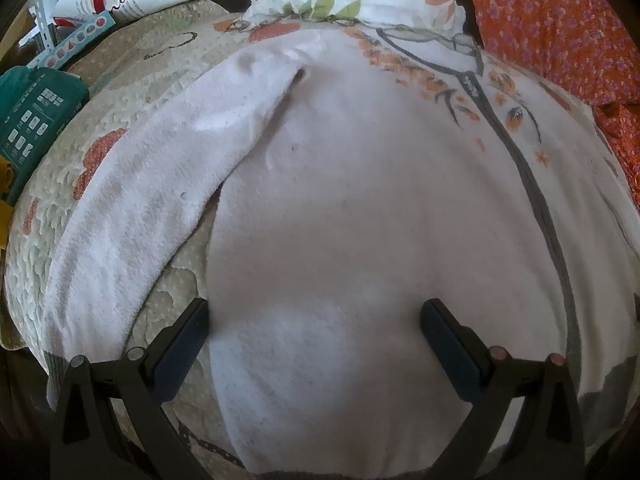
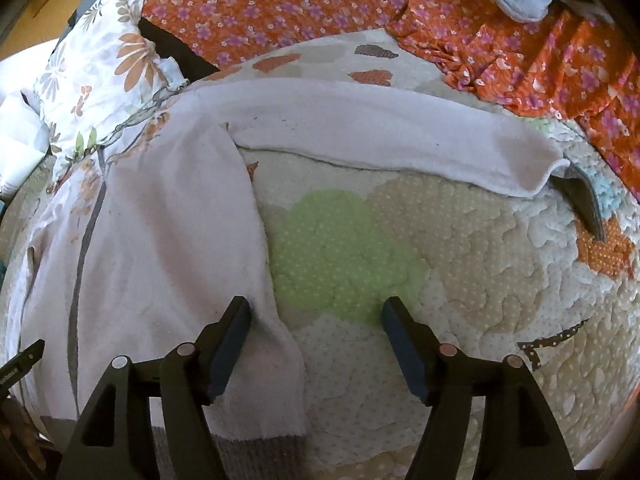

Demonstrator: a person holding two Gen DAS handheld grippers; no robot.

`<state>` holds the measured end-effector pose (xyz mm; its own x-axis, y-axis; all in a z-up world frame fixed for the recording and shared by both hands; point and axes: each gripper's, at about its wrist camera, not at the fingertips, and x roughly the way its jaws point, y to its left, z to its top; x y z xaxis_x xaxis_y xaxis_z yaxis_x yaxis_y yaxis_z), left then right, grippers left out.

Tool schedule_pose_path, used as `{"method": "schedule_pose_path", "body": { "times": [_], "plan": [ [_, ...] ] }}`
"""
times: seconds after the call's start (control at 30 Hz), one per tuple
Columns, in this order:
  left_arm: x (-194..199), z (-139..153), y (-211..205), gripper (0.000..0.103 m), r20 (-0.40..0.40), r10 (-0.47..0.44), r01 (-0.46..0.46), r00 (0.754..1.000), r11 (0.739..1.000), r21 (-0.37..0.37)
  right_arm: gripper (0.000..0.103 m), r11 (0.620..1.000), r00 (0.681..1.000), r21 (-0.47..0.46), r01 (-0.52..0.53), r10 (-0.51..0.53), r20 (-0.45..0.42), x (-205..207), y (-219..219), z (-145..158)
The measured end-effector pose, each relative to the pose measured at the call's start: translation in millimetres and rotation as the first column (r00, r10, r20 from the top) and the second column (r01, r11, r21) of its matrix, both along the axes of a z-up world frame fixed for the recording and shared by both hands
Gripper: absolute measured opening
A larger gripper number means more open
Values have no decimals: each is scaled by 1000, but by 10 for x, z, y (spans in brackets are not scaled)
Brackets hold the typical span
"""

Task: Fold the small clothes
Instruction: 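Move the right tool over the shirt toward the grey sleeve cuff, then grasp the grey sleeve cuff with the right tool and lift it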

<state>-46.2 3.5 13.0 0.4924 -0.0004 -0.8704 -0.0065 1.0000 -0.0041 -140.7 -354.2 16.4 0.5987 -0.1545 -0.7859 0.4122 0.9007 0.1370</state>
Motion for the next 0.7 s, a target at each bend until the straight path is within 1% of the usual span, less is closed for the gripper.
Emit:
{"method": "schedule_pose_path", "body": {
  "times": [0.1,0.2,0.27,0.33,0.4,0.47,0.5,0.53,0.57,0.63,0.7],
  "plan": [
    [13,1,0,103,-5,5,-5,1000,1000,-2,77,1000,1000,-10,-1,1,4,0,8,-1],
    [21,20,-2,103,-13,7,-7,1000,1000,-17,77,1000,1000,16,9,-9,5,-18,-82,49],
    [5,64,-16,103,-4,-7,7,1000,998,-64,77,998,998,28,57,-58,11,-85,-252,132],
    [-15,133,-78,103,9,-40,41,999,992,-119,77,988,989,54,145,-146,20,-208,-527,208],
    [-49,204,-173,103,27,-76,79,997,984,-157,78,964,970,122,237,-241,16,-338,-836,218],
    [-76,257,-248,103,42,-102,108,994,979,-173,78,915,941,234,328,-339,9,-486,-1166,164],
    [-97,285,-283,103,51,-117,124,992,976,-181,78,898,933,276,342,-360,14,-522,-1249,147],
    [-101,308,-303,103,57,-125,133,991,973,-189,77,874,923,337,351,-384,35,-575,-1353,120],
    [-114,328,-317,103,66,-133,144,989,970,-198,77,856,914,373,358,-403,50,-595,-1425,109],
    [-141,358,-332,103,83,-143,157,986,965,-211,77,836,898,392,384,-437,55,-551,-1568,118],
    [-146,365,-336,103,91,-145,161,985,963,-216,77,826,882,376,420,-470,48,-462,-1721,133]
  ]
}}
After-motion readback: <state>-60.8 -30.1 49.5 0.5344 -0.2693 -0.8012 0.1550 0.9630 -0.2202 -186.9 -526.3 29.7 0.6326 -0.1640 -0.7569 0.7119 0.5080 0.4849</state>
